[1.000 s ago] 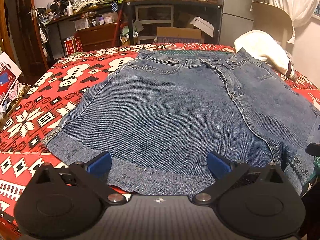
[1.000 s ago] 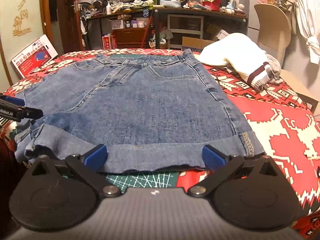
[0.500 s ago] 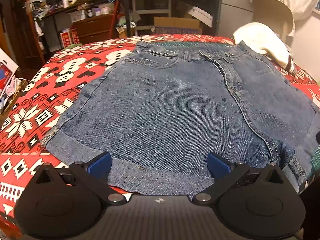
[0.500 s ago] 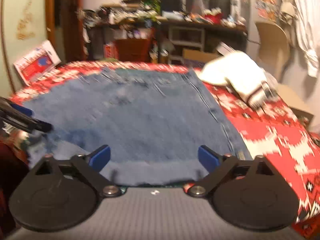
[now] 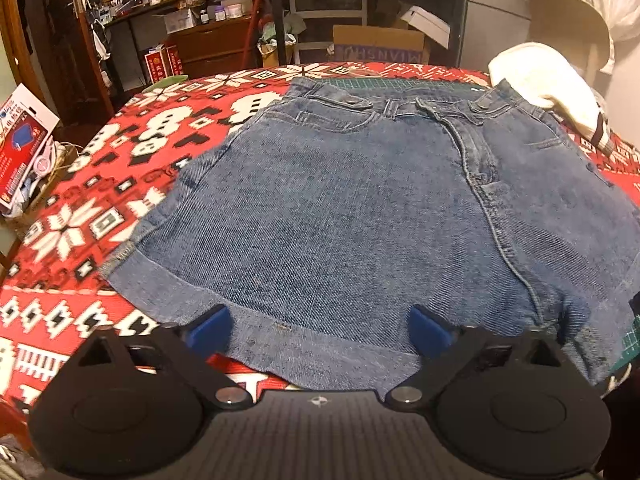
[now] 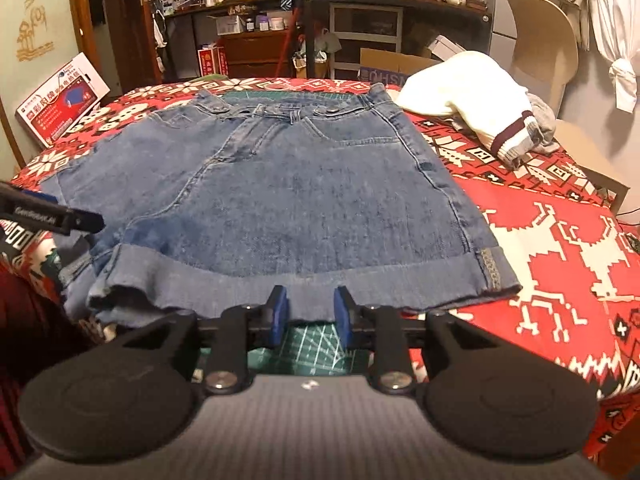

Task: Fold clothes

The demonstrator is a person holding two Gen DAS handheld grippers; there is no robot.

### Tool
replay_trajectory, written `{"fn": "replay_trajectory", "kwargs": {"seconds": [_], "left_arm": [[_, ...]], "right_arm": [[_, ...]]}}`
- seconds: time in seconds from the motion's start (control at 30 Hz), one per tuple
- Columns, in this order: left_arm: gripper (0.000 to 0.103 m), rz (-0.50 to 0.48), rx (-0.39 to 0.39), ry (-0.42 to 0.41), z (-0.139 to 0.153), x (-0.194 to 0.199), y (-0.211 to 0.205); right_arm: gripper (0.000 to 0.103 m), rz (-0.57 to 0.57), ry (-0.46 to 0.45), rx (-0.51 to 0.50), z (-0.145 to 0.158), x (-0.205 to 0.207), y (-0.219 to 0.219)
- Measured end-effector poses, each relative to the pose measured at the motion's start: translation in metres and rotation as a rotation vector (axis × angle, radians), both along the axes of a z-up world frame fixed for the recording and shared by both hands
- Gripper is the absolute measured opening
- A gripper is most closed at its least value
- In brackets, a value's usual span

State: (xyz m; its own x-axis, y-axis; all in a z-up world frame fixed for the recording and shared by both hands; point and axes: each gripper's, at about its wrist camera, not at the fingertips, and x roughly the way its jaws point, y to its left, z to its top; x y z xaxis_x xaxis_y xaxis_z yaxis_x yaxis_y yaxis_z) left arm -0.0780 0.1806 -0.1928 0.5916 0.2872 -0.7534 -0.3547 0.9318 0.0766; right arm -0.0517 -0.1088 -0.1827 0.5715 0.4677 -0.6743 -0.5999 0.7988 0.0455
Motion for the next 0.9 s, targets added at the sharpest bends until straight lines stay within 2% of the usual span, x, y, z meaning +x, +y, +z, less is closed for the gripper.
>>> {"fn": "replay_trajectory", "kwargs": {"seconds": [0.17, 0.3, 0.4, 0.47, 0.5, 0.53, 0.6, 0.77, 0.83, 0.9], "left_arm": [[0.087, -0.005, 0.059, -0.072, 0.035, -0.015, -0.011], [0.086, -0.019, 0.081, -0.133, 0.067, -0.025, -0.013], [0.083, -0.029, 0.114, -0.165, 0.087, -0.027, -0.010], [0.085, -0.028, 0.170, -0.173, 0.096, -0.021, -0.004], [0.087, -0.025, 0.188, -0.170, 0.099, -0.015, 0.001], [0.092, -0.025, 0.180, -0.161, 0.102, -0.008, 0.009], [0.099, -0.023, 0.166, -0.143, 0.107, 0.008, 0.025], [0.099, 0.032, 0.066, -0.123, 0.110, 0.060, 0.076], [0.099, 0.038, 0.036, -0.145, 0.108, 0.082, 0.094], [0.099, 0.004, 0.008, -0.181, 0.105, 0.103, 0.108]], "right_arm": [[0.029, -0.010, -0.051, 0.067, 0.037, -0.014, -0.016], [0.040, 0.019, -0.122, 0.051, 0.074, -0.012, -0.017], [0.047, 0.028, -0.135, 0.067, 0.099, 0.000, -0.019], [0.059, 0.017, -0.138, 0.057, 0.112, 0.014, -0.019], [0.075, 0.010, -0.140, 0.050, 0.118, 0.021, -0.020], [0.087, 0.007, -0.151, 0.046, 0.123, 0.028, -0.020], [0.097, 0.005, -0.167, 0.049, 0.132, 0.046, -0.020], [0.102, 0.037, -0.149, 0.058, 0.142, 0.108, -0.010], [0.102, 0.054, -0.145, 0.048, 0.138, 0.136, 0.000], [0.102, 0.076, -0.139, 0.034, 0.130, 0.164, 0.013]]}}
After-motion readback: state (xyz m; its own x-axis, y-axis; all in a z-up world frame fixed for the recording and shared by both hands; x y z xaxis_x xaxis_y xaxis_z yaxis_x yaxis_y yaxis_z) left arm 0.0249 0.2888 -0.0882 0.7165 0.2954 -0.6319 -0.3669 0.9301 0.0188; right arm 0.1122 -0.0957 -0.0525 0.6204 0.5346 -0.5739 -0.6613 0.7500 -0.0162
